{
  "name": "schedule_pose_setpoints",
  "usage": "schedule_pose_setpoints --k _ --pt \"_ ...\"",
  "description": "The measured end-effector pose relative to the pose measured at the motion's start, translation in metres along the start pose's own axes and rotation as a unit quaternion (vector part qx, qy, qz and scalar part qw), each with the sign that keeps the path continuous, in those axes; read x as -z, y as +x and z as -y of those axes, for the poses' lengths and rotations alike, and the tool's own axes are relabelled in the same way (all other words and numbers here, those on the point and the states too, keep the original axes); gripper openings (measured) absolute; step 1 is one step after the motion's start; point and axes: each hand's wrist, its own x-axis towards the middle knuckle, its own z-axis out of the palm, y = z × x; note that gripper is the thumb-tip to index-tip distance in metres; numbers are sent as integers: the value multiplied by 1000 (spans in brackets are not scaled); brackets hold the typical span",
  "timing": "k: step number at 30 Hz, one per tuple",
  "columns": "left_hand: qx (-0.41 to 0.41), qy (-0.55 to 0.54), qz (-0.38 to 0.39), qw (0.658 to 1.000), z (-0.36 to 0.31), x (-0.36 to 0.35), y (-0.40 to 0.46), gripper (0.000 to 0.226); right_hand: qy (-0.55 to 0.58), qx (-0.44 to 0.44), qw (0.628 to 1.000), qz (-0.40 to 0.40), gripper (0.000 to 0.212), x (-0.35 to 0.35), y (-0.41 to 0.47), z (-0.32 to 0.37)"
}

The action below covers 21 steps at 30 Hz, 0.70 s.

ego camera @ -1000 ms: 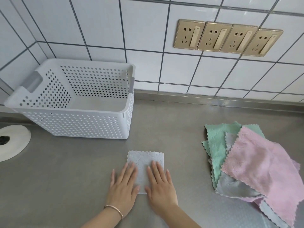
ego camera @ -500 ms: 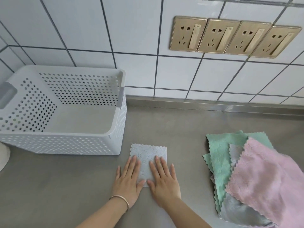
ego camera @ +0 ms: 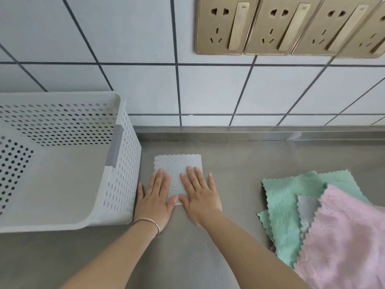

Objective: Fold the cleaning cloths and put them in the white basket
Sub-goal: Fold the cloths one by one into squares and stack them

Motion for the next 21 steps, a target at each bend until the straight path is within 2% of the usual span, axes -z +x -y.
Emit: schedule_pose_setpoints --k 2,4,6,8,10,14,16,19,21 --pt "12 5 18 1000 -3 10 -2 71 -20 3 1000 13 63 12 -2 3" --pt "26 14 20 999 -15 23 -6 69 3 19 1000 -14 63 27 -15 3" --pt "14 10 11 1000 -34 33 -12 69 96 30 993 -56 57 33 -40 -2" --pt "-32 7 21 999 -67 39 -22 68 168 16 979 -114 47 28 -80 -17" --pt "-118 3 19 993 -106 36 -37 68 165 -47 968 -183 43 8 -129 -45" --pt "-291 11 -23 956 -163 26 -65 62 150 -210 939 -226 37 -30 -216 -97" --pt "-341 -3 -22 940 -196 23 -81 57 117 -278 928 -218 37 -41 -250 -115" --pt "-397 -29 48 916 -236 21 -101 60 93 -305 925 -205 37 -42 -268 -130" --pt "-401 6 43 915 -256 17 -111 63 98 -318 916 -222 34 -41 -271 -136"
